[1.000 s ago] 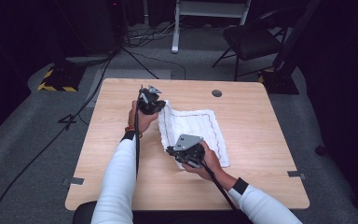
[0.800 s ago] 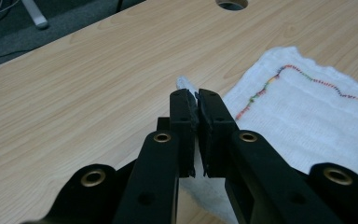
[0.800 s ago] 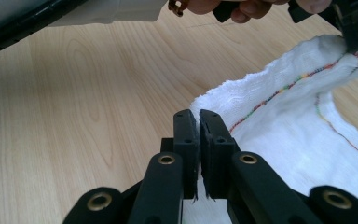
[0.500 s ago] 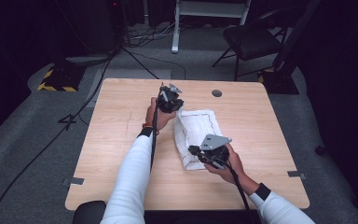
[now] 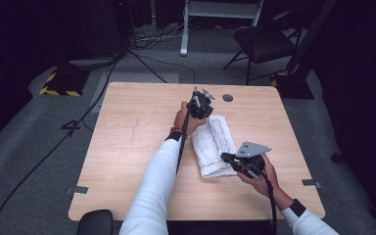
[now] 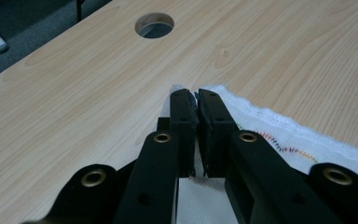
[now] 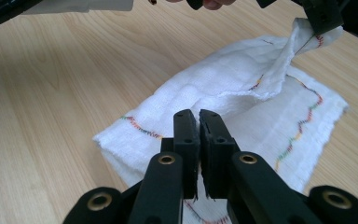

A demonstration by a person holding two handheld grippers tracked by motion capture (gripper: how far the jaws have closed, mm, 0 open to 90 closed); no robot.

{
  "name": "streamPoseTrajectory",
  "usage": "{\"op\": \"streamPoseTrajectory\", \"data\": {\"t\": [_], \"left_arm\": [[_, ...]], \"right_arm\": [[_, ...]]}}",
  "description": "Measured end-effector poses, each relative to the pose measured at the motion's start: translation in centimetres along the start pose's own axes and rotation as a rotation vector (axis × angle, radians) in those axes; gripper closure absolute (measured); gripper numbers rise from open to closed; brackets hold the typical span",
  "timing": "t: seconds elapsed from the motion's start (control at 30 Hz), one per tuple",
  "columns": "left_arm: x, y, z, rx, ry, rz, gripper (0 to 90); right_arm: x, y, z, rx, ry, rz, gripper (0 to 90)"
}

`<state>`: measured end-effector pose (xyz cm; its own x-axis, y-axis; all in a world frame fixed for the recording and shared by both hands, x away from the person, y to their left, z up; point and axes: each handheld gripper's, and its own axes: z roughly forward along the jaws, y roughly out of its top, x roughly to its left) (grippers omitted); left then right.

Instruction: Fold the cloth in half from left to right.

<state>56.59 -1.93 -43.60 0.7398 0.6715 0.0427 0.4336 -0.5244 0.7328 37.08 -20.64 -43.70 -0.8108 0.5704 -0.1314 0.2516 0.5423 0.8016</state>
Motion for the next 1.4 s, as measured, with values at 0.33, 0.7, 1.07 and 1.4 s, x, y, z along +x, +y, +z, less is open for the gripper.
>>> {"op": "streamPoseTrajectory", "data": {"t": [0.33, 0.7, 1.07, 1.4], "left_arm": [[-1.4, 0.8, 1.7, -0.012, 0.023, -0.017, 71.6], [-2.0, -1.8, -2.9, -0.003, 0.021, 0.042, 38.7], [-6.1, -7.9, -6.9, 0.011, -0.105, 0.123, 23.8], [-8.4, -10.8, -4.7, 0.124, -0.141, 0.195, 23.4]], "right_arm": [[-1.5, -2.9, -0.8, 0.066, -0.025, 0.055, 85.5], [-2.9, -5.5, -1.6, 0.154, -0.064, 0.093, 61.4], [-5.3, -5.6, -1.2, 0.103, -0.082, 0.108, 49.7], [-6.0, -5.2, 2.5, 0.173, -0.027, 0.084, 46.1]]}}
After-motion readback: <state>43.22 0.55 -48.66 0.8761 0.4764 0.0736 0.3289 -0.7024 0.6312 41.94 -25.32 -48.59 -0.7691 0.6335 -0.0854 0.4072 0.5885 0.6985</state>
